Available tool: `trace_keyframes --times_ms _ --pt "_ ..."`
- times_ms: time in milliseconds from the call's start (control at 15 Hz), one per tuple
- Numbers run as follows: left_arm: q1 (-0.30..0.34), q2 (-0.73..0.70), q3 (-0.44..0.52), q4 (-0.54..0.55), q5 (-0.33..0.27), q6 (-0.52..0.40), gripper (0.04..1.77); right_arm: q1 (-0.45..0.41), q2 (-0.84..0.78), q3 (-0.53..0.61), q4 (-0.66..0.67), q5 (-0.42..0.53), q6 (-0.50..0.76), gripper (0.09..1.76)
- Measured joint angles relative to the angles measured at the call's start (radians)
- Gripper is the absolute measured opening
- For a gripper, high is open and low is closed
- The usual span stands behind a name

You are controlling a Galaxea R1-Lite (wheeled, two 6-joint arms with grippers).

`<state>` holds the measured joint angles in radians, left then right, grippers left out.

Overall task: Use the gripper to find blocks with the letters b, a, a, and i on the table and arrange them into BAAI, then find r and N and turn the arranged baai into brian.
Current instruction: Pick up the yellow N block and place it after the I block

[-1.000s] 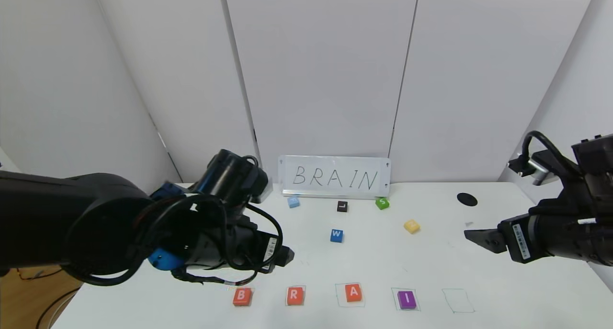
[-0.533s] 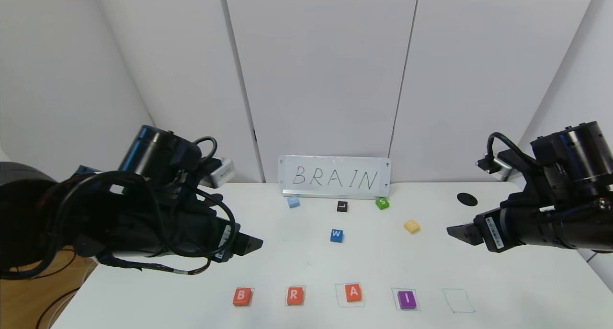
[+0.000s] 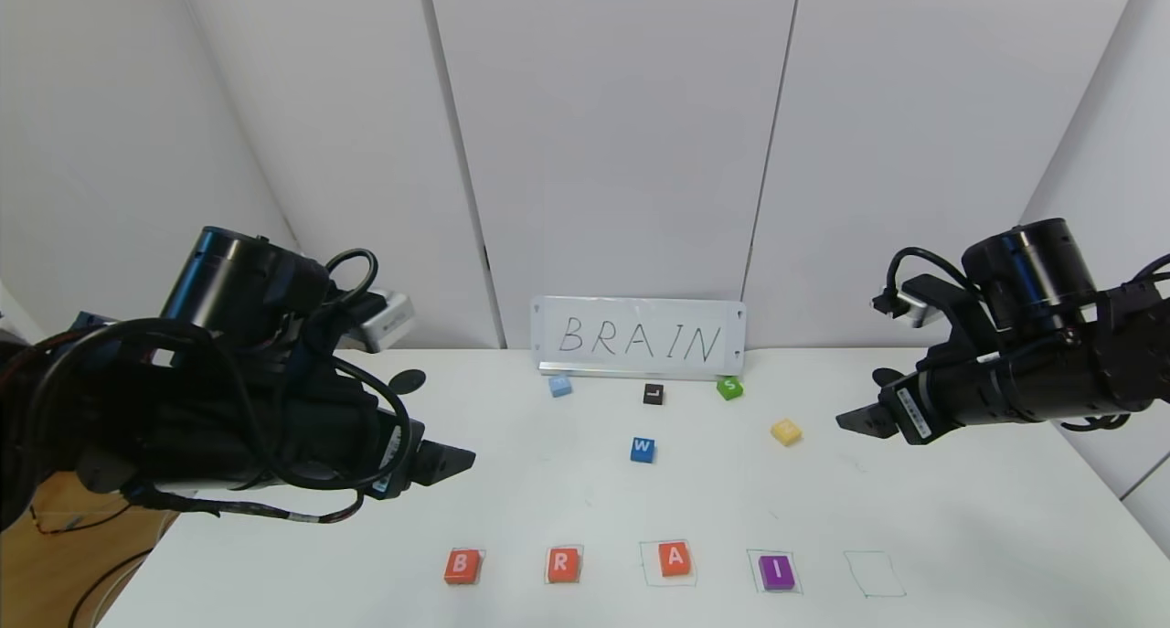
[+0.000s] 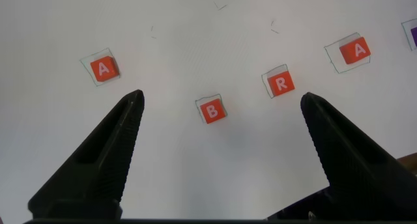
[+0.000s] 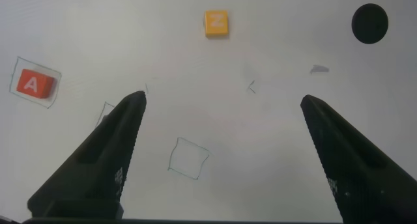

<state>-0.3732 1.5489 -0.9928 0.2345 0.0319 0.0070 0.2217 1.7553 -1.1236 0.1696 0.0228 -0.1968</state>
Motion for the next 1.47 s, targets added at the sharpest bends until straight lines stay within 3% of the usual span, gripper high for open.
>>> trace_keyframes --times_ms 400,733,1133,1467 --pt "0.024 -0.004 -0.013 0.001 -0.06 0.001 1.71 -0.024 0.167 -0.151 0.0 -0.002 0.006 1.71" --pt "0.026 -0.003 -0.022 0.0 -0.061 0.0 1.71 -0.036 0.346 -0.293 0.004 0.005 0.003 1.71" --pt "0.024 -0.004 -0.023 0.001 -0.061 0.002 1.72 -0.041 0.503 -0.521 0.234 0.006 0.001 1.71" --pt "0.008 -0.025 -0.017 0.024 -0.059 0.004 1.72 -0.029 0.586 -0.608 0.254 0.004 -0.006 1.71"
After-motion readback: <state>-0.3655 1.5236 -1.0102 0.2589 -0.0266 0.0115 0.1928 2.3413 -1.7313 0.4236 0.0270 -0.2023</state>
